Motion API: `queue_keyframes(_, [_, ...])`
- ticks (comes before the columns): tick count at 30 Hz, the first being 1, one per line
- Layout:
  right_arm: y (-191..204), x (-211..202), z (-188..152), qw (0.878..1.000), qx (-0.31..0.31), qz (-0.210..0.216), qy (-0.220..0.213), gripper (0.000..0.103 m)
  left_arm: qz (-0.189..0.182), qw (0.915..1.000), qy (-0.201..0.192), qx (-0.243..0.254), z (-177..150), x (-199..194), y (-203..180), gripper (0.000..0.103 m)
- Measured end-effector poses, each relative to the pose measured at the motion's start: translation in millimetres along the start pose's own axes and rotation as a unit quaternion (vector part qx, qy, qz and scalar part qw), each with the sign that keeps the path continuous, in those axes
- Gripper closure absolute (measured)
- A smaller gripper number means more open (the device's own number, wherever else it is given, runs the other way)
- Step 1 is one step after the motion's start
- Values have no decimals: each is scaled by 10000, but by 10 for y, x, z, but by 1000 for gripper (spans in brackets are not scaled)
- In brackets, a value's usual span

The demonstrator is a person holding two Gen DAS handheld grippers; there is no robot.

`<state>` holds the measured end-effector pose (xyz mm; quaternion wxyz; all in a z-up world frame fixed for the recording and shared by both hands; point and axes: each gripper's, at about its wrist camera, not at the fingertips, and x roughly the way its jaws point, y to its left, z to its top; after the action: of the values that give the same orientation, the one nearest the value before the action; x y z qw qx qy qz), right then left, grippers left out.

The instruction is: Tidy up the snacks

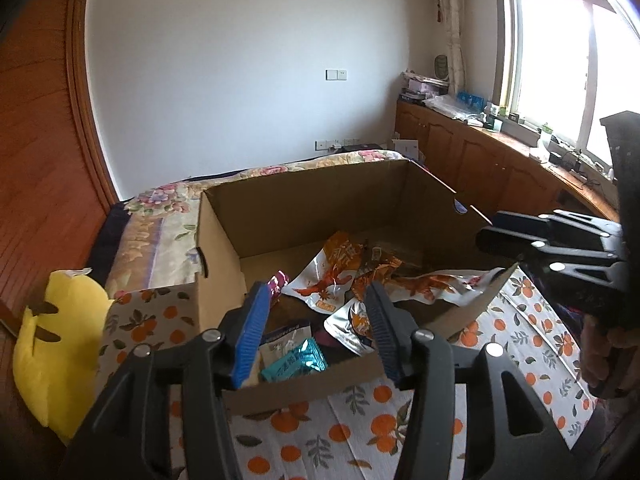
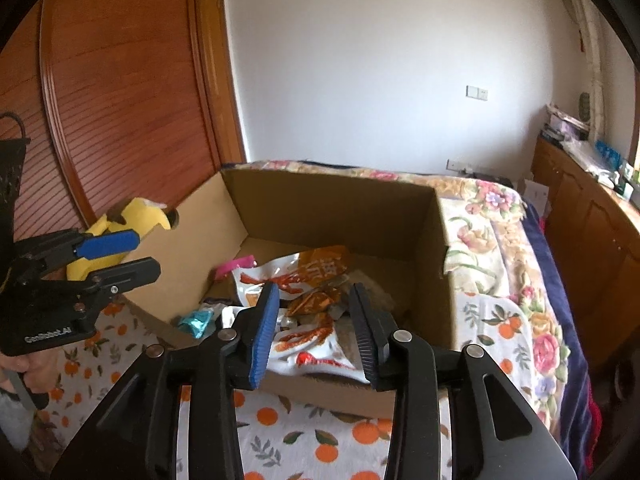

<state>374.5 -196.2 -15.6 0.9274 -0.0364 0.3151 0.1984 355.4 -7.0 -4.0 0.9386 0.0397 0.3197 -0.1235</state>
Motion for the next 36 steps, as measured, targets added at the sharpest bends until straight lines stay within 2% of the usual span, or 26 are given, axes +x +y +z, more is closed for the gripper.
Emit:
queue_keyframes(15, [230,-1129,-220,9985,-7,44,-542,61,519,9976,-452,-1,-203,-986,-377,49])
queue_keyframes(30, [508,-1863,-692,9960,61,-340,-821,35,726,9947,-724,-21,-688,-1677,-699,37])
queue_keyframes(35, [578,-2018,-800,9939,117,-540,-951,13,809,9931,-854,-20,-802,-1858,-769,33])
queue_keyframes(36, [590,-2055,-833,9936,138,-566,-965,12,825,9930,-849,-30,-819,-1879,-777,33])
